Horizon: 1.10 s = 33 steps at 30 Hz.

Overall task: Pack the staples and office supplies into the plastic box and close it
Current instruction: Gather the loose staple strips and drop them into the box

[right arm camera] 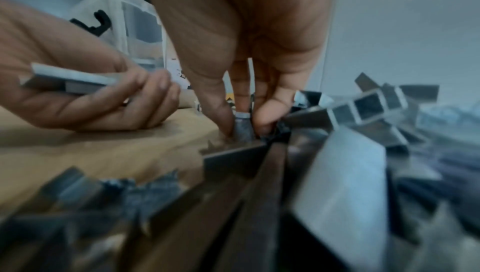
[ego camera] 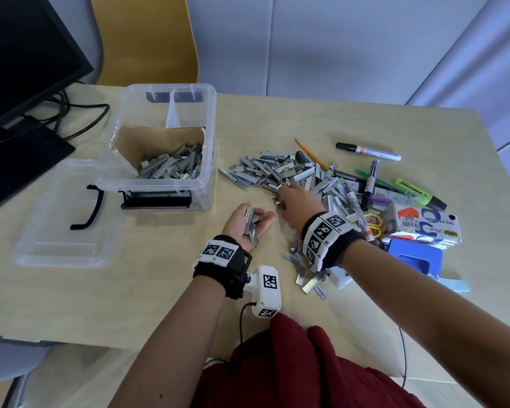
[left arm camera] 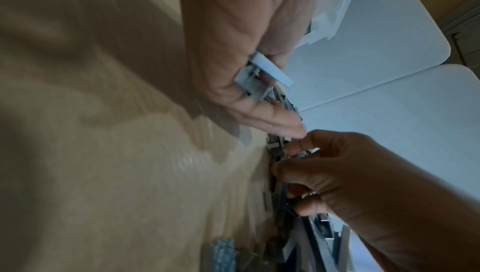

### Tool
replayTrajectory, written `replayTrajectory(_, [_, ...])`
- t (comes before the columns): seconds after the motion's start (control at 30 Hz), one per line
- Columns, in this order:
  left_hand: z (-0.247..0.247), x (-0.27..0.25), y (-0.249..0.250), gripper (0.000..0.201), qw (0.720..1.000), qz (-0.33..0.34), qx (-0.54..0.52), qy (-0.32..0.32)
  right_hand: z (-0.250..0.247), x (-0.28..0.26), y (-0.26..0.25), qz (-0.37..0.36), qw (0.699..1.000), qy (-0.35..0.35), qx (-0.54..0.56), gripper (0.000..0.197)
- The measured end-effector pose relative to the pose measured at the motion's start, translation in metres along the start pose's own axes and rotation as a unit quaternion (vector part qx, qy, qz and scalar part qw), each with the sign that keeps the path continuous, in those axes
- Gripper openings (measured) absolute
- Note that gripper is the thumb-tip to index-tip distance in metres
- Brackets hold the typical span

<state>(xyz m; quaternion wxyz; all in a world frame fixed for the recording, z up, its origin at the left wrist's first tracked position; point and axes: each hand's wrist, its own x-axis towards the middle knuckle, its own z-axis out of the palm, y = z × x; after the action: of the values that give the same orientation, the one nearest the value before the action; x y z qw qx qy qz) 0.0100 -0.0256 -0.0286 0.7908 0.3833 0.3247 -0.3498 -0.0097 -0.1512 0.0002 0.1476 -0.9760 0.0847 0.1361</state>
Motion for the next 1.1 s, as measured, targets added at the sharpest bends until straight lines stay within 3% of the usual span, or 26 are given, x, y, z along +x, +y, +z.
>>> replayTrajectory(0.1, [0.002,-0.002,0.0,0.042,1.0,0.007,-0.015,-0.012,-0.003,0.003,0.005,0.011,0.998,-0.013,0.053,0.021])
replayTrajectory(0.23, [0.004,0.003,-0.003,0.047,1.0,0.014,-0.005,-0.012,-0.016,-0.004,-0.003,-0.004,0.973,-0.009,0.231,0.021])
replayTrajectory(0.37, [0.006,0.006,-0.004,0.038,0.999,0.017,0.028,-0.025,-0.026,-0.012,-0.024,-0.083,0.97,-0.058,0.22,0.02])
replayTrajectory(0.5, [0.005,0.003,-0.002,0.04,0.997,0.01,0.069,-0.014,-0.025,-0.001,-0.023,-0.067,0.966,-0.037,0.246,0.018])
replayTrajectory(0.63, [-0.004,0.006,-0.001,0.044,0.996,-0.004,0.09,-0.009,-0.026,0.021,-0.004,-0.035,0.99,0.02,0.138,0.016])
replayTrajectory(0.8, [-0.007,0.005,0.002,0.042,0.996,-0.009,0.087,0.001,-0.021,0.03,0.005,-0.121,0.991,-0.054,-0.035,0.032])
replayTrajectory(0.97, [-0.006,0.003,0.004,0.043,0.997,-0.007,0.08,0.002,-0.011,0.034,0.0,-0.163,0.98,-0.059,-0.101,0.023])
replayTrajectory(1.1, [-0.005,0.002,0.003,0.042,0.997,-0.011,0.081,0.004,-0.008,0.03,-0.002,-0.143,0.985,-0.043,-0.087,0.019])
